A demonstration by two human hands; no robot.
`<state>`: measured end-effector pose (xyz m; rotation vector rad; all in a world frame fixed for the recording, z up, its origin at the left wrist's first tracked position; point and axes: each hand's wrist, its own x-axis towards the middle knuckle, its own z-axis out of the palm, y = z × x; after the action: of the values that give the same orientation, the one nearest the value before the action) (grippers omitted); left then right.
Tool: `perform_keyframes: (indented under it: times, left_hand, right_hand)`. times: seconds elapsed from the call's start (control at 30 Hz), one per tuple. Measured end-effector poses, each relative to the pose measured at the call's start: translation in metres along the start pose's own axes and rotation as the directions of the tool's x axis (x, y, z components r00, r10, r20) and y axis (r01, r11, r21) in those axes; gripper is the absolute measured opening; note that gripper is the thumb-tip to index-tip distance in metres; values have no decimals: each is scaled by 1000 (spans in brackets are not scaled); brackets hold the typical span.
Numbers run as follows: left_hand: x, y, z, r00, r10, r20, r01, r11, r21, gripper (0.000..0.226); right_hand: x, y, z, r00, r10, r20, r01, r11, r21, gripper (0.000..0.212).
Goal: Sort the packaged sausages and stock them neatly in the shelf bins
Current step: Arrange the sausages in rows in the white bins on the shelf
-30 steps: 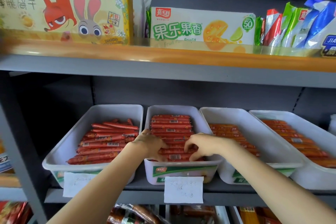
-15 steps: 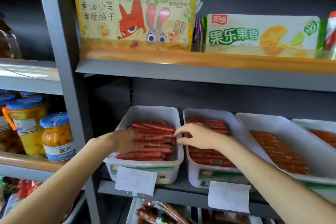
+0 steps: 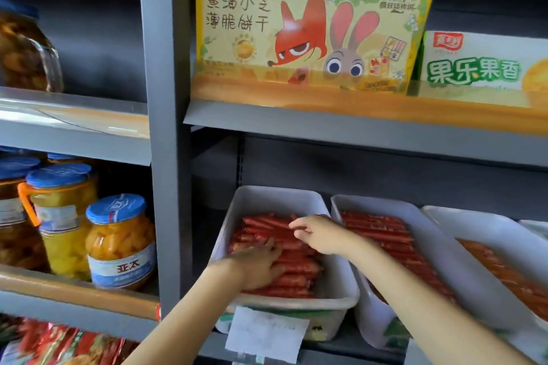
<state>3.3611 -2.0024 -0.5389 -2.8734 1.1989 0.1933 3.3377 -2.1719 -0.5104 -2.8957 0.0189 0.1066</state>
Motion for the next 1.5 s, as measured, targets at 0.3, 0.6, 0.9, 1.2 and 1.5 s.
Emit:
perform_keyframes:
  times: [0.3, 0.6, 0.9, 1.2, 1.5]
  left_hand:
    - [4, -5, 7, 989, -95, 117, 108, 988, -109, 69]
    - [9, -10, 0, 980, -185, 79, 194, 972, -129, 81]
    - [32, -21, -1, 969, -202, 142, 232, 943, -240, 72]
    - [26, -21, -9, 973, -193, -125, 157, 955, -252, 64]
    - [22, -17, -3, 988, -148, -39, 141, 979, -148, 71]
  right_hand:
    - [78, 11, 15, 998, 27, 54, -25, 998, -51, 47]
    - [77, 6, 1, 999, -44, -16, 46, 979, 201, 37]
    - [90, 24, 8, 973, 219, 74, -231, 937, 261, 21]
    - [66, -15, -25, 913, -261, -313, 337, 916, 218, 52]
    - [101, 12, 3, 992, 23, -120, 2, 979, 205, 44]
